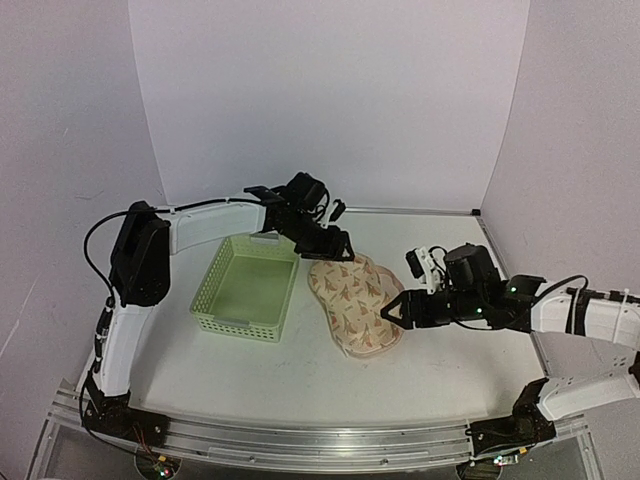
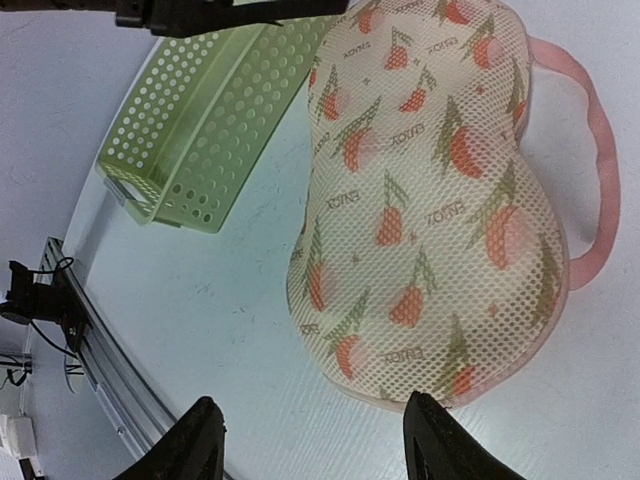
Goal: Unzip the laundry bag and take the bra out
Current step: Adjust the laundry bag at the center of the board.
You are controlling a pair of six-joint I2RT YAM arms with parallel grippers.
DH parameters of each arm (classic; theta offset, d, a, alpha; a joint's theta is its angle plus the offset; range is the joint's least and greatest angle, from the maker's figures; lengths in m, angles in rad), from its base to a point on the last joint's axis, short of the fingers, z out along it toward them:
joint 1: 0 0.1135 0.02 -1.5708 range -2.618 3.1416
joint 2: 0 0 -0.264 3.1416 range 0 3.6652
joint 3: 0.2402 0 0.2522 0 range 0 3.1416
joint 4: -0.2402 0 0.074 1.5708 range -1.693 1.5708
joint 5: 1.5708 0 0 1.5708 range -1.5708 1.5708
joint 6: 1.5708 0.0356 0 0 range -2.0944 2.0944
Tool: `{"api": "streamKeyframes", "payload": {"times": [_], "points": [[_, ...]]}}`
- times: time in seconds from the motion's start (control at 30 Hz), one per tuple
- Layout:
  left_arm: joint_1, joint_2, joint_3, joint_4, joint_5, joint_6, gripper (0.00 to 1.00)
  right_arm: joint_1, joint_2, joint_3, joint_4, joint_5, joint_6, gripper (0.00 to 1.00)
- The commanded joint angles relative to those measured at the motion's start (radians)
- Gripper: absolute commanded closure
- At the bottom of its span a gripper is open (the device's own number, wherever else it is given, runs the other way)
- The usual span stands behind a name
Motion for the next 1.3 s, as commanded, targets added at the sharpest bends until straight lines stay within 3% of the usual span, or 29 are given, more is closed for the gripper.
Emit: {"api": "streamKeyframes", "payload": {"times": [0.0,0.27,0.67,1.0,1.27], "points": [[-0.004,0.054,0.089,-0.017,0.026,0.031,0.33,0.058,0.016,-0.023,0.12,0.048,0.117,0.38],[-0.005,0.107,0.09,-0.019,0.026,0.042,0.36,0.077,0.145,-0.02,0.207,0.09,0.243,0.49],[-0.006,0.147,0.028,-0.019,0.042,0.043,0.52,0.078,0.317,0.016,0.291,0.146,0.348,0.67],[-0.007,0.123,-0.078,-0.019,0.03,0.023,0.63,0.069,0.392,0.015,0.243,0.258,0.309,0.69],[-0.013,0.074,-0.193,-0.019,0.001,0.0,0.66,0.008,0.433,0.045,0.23,0.246,0.232,0.69]]}}
